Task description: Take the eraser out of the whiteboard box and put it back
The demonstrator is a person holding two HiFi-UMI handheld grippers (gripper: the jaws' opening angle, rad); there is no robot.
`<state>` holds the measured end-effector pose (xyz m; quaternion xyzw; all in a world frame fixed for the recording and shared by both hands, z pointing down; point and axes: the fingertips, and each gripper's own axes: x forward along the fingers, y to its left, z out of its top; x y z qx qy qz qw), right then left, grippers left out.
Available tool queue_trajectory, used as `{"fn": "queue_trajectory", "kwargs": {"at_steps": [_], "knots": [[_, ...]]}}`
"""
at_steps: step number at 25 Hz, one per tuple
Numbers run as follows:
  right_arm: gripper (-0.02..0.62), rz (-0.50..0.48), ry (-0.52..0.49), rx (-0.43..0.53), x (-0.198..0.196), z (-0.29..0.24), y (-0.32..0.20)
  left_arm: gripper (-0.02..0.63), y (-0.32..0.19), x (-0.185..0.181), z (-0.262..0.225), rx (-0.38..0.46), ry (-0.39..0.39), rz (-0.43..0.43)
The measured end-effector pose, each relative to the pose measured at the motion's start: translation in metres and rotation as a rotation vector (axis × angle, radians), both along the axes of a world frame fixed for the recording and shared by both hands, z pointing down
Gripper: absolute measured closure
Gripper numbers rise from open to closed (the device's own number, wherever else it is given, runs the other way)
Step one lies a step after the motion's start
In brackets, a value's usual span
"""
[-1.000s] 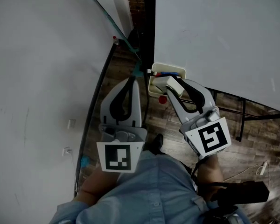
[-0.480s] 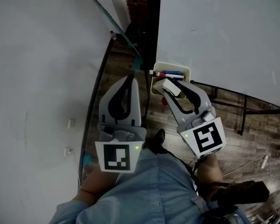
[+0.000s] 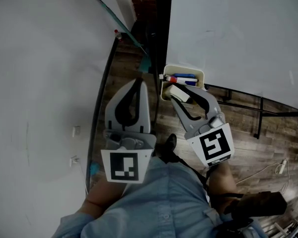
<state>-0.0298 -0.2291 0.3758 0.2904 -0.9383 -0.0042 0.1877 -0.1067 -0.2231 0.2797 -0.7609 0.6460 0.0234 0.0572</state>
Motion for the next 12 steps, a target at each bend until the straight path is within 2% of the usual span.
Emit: {"fn": "queue_trajectory", "kwargs": {"at_steps": [7, 12], "knots": [[0.457, -0.004, 0.058, -0.016, -0.004, 0.021, -0.001, 0.601, 0.002, -0.002, 0.002, -0.004, -0.003, 0.000], [0.453, 0.002, 0.051, -0.010, -0.006, 0.023, -0.001, 0.601, 0.007, -0.001, 0.001, -0.006, -0.011, -0.001]]}}
